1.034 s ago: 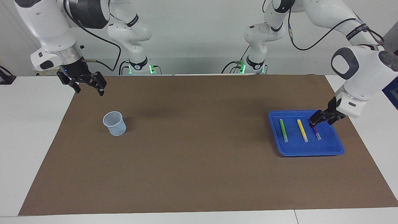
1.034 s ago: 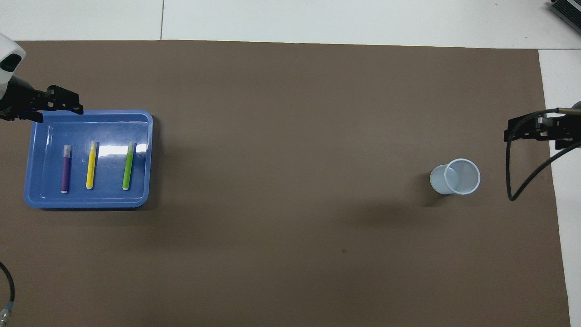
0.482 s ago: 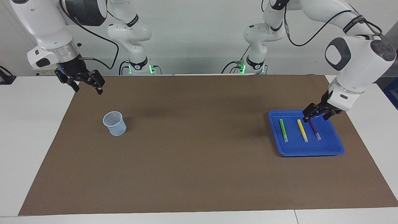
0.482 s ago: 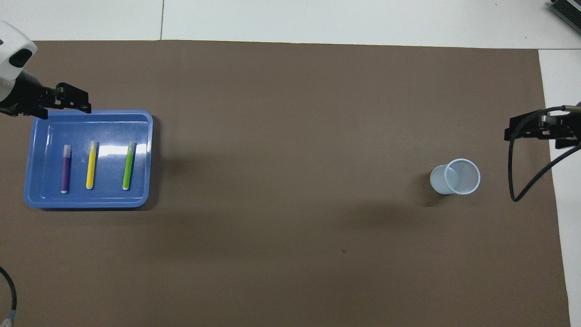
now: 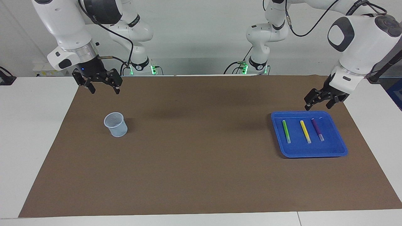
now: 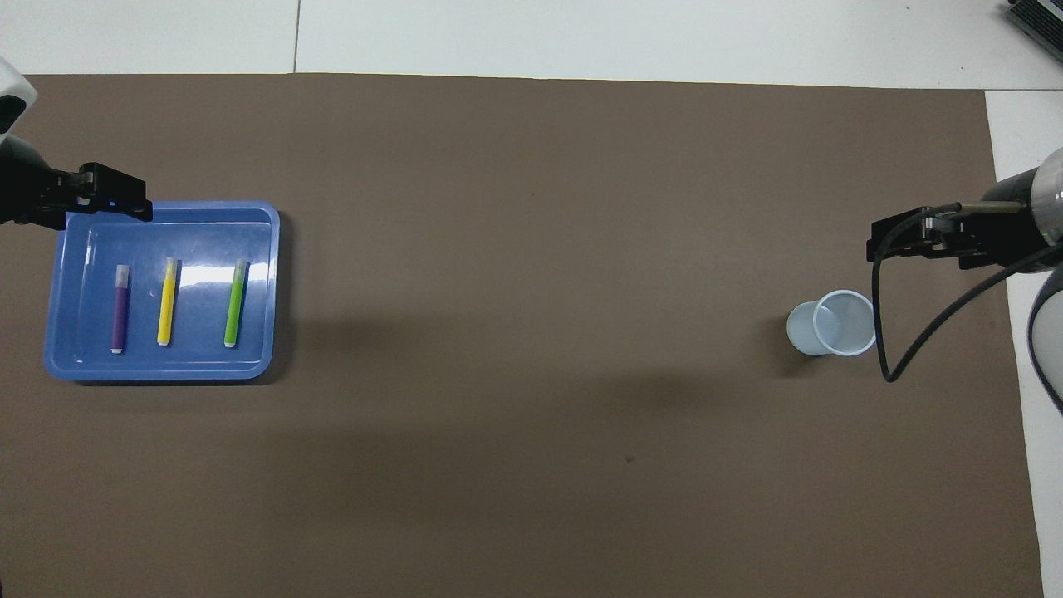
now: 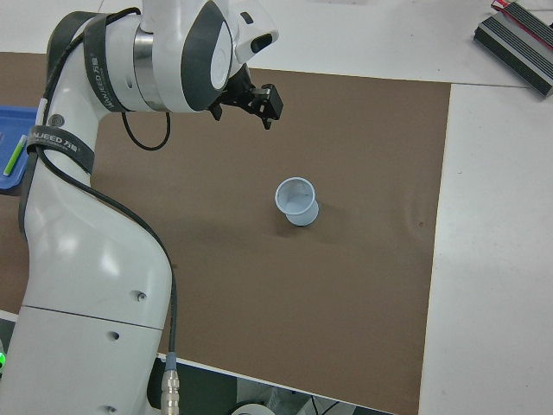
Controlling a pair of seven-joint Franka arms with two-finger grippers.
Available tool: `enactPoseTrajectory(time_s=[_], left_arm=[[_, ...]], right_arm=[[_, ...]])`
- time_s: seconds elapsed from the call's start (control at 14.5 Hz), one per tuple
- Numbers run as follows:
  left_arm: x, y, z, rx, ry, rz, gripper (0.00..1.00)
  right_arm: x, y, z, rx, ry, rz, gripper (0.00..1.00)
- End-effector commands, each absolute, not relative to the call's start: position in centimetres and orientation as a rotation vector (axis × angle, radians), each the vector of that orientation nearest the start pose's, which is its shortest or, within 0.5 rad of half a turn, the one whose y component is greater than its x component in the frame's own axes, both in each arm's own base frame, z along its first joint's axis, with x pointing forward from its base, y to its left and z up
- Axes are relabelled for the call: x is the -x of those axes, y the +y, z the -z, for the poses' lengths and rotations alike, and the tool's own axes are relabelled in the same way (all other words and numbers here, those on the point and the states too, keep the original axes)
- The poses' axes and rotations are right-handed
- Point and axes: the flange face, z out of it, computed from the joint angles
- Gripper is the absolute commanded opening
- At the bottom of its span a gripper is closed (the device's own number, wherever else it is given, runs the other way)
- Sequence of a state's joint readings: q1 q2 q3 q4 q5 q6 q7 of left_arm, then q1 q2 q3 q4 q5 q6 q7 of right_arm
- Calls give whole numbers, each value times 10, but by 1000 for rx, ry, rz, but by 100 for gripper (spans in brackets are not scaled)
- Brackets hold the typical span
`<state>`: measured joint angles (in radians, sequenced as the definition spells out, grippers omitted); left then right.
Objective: Right arm passes pens to left for tray arrangement
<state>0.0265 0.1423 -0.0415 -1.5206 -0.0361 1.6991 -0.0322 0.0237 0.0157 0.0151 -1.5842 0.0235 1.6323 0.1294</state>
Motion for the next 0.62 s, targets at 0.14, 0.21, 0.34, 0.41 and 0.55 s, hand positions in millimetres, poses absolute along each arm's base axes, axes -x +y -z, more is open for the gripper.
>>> enactPoseTrajectory(time_s=[0.14, 0.21, 0.34, 0.41, 0.55], left_arm=[[-588, -9, -582, 3159, -44, 26, 100], [-586, -8, -582, 3160, -46, 9, 100], [-585, -12, -581, 3159, -34, -3, 100], [-585, -10, -581, 3154, -34, -5, 100], [-584, -13, -582, 3130, -4, -2, 100]], right_arm=[[-567, 19, -617, 3134, 144, 45, 100], [-567, 19, -617, 3134, 147, 45, 100], [-567, 17, -617, 3133, 154, 45, 100], [-568, 15, -616, 3135, 161, 43, 100], [-564, 7, -616, 3131, 190, 12, 100]])
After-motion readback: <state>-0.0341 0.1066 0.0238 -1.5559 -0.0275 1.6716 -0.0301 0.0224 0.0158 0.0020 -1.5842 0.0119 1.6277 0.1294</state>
